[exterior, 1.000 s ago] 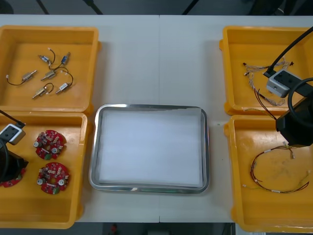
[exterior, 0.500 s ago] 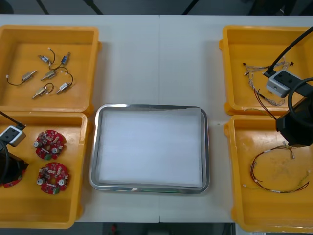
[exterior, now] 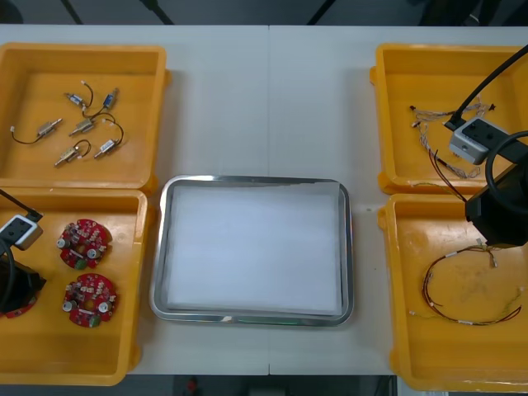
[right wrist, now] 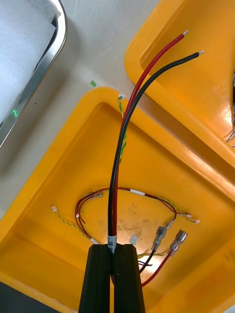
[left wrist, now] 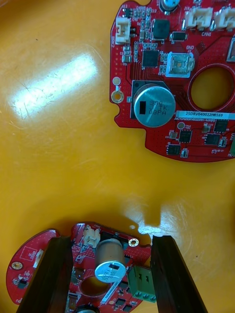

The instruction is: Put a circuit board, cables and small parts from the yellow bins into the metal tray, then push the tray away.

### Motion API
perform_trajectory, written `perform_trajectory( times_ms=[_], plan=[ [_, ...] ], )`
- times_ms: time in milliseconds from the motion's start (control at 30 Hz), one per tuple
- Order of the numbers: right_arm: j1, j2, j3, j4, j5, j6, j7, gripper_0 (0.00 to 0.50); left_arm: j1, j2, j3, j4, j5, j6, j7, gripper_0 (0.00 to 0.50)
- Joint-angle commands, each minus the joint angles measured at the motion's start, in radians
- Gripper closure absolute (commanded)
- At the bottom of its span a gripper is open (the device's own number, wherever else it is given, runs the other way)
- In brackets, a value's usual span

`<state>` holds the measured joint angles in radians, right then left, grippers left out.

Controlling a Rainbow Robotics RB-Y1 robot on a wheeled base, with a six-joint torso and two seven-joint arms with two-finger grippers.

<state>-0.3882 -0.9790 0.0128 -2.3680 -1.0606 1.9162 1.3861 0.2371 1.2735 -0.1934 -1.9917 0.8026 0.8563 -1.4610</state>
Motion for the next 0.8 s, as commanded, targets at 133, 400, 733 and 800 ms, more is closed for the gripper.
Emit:
perform_trajectory(
  times_ms=[133,400,733,800],
  plan=[
    [-0.006,-0.038,0.003,-0.027,0.007,0.004,0.033,0.500,0.037,0.038,-0.012,-0.001,-0.005,0.009,-0.091,0.040],
    [-0.006,-0.038,0.003,-0.027,0.007,0.004,0.033,0.500,0.042,0.038,-0.012,0.001,-0.026,0.017,-0.104,0.146],
    [-0.006,-0.038,0.003,-0.027,0.007,0.004,0.033,0.500,0.048,0.038,-0.014,0.002,-0.057,0.015,-0.116,0.363],
    [-0.006,-0.038,0.003,-0.027,0.007,0.004,0.033,0.500,0.050,0.038,-0.012,0.001,-0.060,0.015,-0.116,0.425]
  ],
)
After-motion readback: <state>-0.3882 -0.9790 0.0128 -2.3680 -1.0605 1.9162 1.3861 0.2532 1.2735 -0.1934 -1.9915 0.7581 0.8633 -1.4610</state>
